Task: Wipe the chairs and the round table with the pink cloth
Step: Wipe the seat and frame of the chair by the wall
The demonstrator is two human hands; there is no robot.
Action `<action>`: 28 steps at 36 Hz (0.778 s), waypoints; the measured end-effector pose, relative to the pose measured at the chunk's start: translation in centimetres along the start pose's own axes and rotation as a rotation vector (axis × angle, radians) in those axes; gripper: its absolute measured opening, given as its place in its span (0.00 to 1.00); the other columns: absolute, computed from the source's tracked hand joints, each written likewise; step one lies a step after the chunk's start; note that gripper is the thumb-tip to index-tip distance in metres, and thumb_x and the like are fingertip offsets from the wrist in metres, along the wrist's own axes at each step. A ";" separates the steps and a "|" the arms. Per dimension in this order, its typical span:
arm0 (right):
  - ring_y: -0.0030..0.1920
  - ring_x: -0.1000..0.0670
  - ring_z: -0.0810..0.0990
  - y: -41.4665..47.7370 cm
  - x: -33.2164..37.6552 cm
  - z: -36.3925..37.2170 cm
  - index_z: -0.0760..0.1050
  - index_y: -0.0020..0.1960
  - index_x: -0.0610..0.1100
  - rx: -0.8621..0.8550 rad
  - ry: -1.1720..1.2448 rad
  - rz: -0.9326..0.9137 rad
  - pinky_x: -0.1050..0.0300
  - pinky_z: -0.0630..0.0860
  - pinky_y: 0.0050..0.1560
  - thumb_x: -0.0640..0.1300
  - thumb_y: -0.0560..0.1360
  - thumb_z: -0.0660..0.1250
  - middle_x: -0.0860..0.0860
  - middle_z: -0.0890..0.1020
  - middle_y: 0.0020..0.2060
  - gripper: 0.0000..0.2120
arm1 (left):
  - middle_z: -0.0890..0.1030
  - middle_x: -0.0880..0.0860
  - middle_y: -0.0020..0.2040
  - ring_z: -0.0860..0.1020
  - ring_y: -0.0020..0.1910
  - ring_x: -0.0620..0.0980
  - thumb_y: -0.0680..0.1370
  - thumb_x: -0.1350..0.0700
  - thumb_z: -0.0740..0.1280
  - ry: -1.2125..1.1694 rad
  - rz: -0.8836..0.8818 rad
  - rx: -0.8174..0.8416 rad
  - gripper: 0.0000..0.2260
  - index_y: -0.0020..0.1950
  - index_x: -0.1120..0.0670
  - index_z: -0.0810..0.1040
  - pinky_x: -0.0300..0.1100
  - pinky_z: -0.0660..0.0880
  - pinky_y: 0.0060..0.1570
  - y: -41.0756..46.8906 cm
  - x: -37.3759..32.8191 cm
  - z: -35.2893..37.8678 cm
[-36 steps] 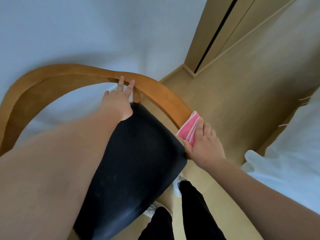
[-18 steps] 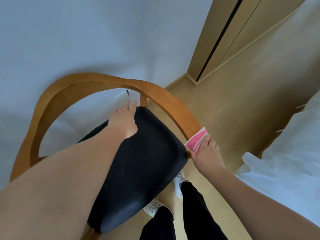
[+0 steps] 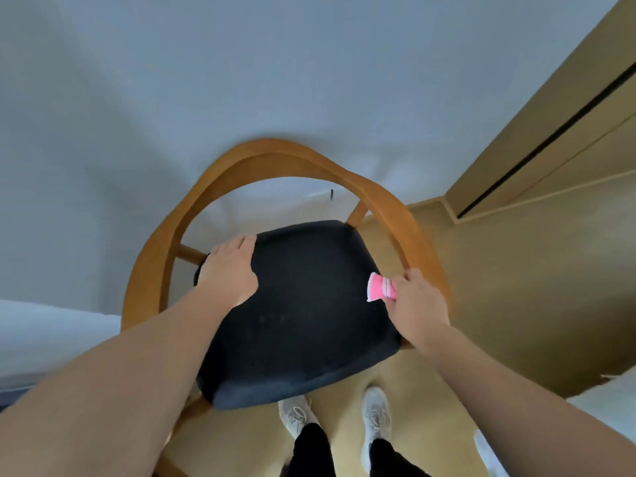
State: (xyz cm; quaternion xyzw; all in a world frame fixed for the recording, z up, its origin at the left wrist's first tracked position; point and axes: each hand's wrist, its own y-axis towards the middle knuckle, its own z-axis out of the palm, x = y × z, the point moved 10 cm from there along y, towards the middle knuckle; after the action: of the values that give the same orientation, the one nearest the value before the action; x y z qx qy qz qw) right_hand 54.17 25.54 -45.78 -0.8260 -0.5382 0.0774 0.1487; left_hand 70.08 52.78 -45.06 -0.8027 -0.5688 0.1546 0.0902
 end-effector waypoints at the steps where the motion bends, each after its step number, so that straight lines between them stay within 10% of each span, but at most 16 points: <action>1: 0.41 0.52 0.74 0.5 1.3 -0.4 0.74 0.56 0.49 -0.027 -0.006 -0.050 0.59 0.74 0.44 0.52 0.79 0.63 0.53 0.70 0.44 0.09 | 0.61 0.53 0.75 0.61 0.72 0.56 0.75 0.61 0.63 -0.006 -0.034 -0.010 0.31 0.76 0.52 0.54 0.52 0.61 0.70 -0.8 1.4 0.0; 5: 0.46 0.51 0.79 2.3 6.0 -0.9 0.73 0.58 0.51 -0.063 -0.021 -0.231 0.58 0.75 0.48 0.54 0.79 0.64 0.54 0.78 0.45 0.11 | 0.62 0.52 0.75 0.60 0.73 0.55 0.76 0.60 0.59 -0.016 -0.175 -0.025 0.28 0.75 0.52 0.56 0.52 0.59 0.72 -4.6 7.0 1.2; 9: 0.37 0.52 0.76 4.0 8.6 0.6 0.69 0.53 0.49 0.052 0.129 -0.276 0.62 0.67 0.31 0.51 0.80 0.62 0.55 0.74 0.36 0.07 | 0.56 0.54 0.77 0.54 0.75 0.54 0.77 0.58 0.57 0.041 -0.279 -0.006 0.28 0.77 0.54 0.54 0.49 0.53 0.73 -8.0 11.2 3.5; 14: 0.39 0.51 0.74 6.2 12.6 1.9 0.71 0.61 0.45 0.099 0.213 -0.351 0.60 0.69 0.41 0.48 0.81 0.62 0.46 0.73 0.54 0.11 | 0.51 0.53 0.78 0.50 0.76 0.53 0.80 0.54 0.53 0.051 -0.351 -0.018 0.27 0.77 0.53 0.50 0.49 0.49 0.74 -9.7 14.3 5.3; 28: 0.28 0.56 0.69 11.5 22.0 2.5 0.65 0.37 0.48 -0.052 0.086 -0.328 0.60 0.66 0.31 0.52 0.82 0.58 0.53 0.69 0.28 0.16 | 0.39 0.51 0.77 0.39 0.75 0.48 0.81 0.45 0.46 0.156 -0.285 -0.096 0.28 0.77 0.53 0.38 0.44 0.36 0.69 -4.5 18.3 7.0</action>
State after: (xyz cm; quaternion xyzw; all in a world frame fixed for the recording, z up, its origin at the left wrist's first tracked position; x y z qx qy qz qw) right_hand 72.38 41.68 -51.16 -0.7331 -0.6608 0.0026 0.1607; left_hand 69.21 71.33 -52.85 -0.7270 -0.6748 0.0502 0.1169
